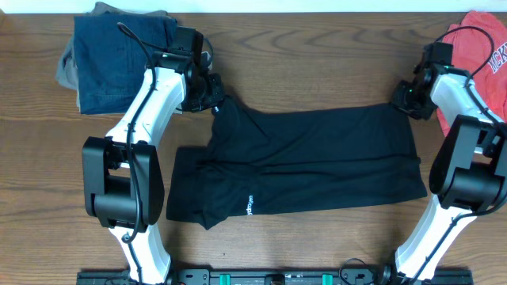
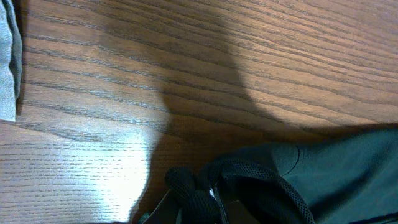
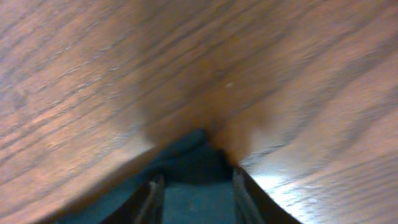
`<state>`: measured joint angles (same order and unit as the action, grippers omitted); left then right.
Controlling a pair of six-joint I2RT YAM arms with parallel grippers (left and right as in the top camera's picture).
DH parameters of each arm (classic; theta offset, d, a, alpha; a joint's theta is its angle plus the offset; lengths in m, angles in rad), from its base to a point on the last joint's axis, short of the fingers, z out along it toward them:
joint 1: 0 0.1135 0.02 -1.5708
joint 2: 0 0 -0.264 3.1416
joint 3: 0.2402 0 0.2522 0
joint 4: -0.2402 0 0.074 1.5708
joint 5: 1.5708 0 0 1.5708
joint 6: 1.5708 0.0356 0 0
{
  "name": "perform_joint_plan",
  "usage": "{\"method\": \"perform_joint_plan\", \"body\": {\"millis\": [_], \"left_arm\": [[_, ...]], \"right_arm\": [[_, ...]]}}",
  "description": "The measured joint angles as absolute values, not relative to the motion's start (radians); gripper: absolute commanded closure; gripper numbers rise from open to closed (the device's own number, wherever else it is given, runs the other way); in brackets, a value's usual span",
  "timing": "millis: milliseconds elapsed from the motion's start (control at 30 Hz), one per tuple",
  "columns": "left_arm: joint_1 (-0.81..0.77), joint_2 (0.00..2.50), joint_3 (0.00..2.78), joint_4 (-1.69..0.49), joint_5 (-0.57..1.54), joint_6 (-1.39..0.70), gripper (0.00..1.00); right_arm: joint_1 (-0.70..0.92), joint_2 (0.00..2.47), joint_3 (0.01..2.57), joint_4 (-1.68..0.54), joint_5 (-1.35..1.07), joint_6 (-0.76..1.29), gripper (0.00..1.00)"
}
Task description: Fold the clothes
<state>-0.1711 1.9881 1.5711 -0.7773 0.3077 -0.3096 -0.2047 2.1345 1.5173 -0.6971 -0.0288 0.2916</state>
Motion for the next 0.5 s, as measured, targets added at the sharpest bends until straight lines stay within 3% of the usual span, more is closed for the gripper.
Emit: {"method": "perform_joint_plan", "body": {"millis": [133,300,500], "left_arm": [[-0.171,1.988,1.571,-0.777,0.308,-0.310,0.87],[-0.171,1.988,1.571,-0.777,0.308,-0.310,0.87],[-0.171,1.988,1.571,-0.778,0.308,-0.310,0.87]], "right_arm": [[-0.194,2.136,1.517,-0.695,-0.030,0.300,0.75],[-0.194,2.136,1.517,-0.693,-0.021,0.305,0.60],[-0.194,2.136,1.517,-0.688,0.023,0.307,0.57]]}}
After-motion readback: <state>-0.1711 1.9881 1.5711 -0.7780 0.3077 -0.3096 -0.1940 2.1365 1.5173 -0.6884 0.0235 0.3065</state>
